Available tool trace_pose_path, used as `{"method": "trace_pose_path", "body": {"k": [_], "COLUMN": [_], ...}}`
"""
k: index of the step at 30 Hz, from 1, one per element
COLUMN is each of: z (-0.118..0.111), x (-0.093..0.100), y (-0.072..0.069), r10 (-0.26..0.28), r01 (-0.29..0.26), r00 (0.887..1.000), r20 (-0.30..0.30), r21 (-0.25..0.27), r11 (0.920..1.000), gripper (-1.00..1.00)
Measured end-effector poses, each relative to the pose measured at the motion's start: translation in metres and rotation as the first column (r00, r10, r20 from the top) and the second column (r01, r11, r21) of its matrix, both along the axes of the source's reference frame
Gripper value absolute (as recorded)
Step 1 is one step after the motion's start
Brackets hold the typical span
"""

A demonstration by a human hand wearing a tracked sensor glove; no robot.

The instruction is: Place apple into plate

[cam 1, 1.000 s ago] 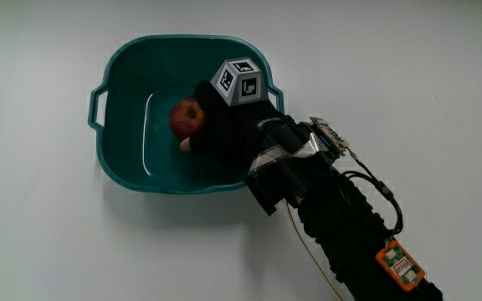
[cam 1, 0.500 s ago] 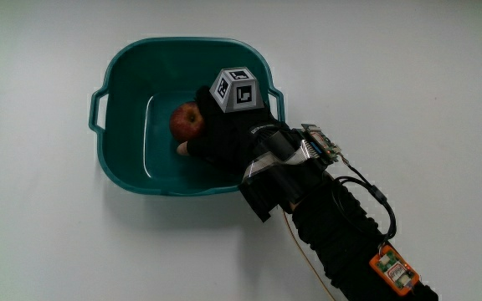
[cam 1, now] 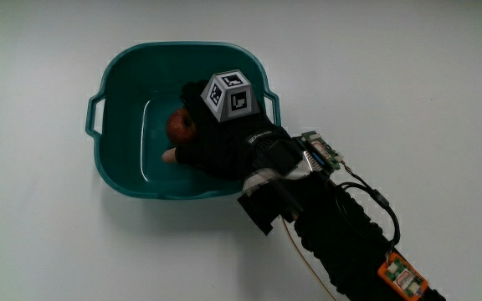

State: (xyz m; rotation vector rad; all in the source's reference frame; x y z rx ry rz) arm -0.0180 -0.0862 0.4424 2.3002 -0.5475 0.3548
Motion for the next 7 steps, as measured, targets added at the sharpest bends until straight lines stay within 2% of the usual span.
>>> {"method": "trace_pose_path", "body": {"k": [3, 5, 6, 7], "z": [-0.020, -0.041, -0.053, -0.062], "x": [-0.005, -0.009, -0.012, -0.015], "y": [0.008, 0.017, 0.022, 0.028], "r10": [-0.019, -0.050, -0.071, -0.094], "r01": [0.015, 0.040, 0.054, 0.075], "r00": [0.999, 0.993, 0.991, 0.973], "r20": [0.050, 0.107, 0.115, 0.212], "r21": [0.063, 0.091, 0.146, 0.097], "r11": [0.9979, 0.9951, 0.9878, 0.9925], "gripper": [-0.83, -0.91, -0.96, -1.00]}}
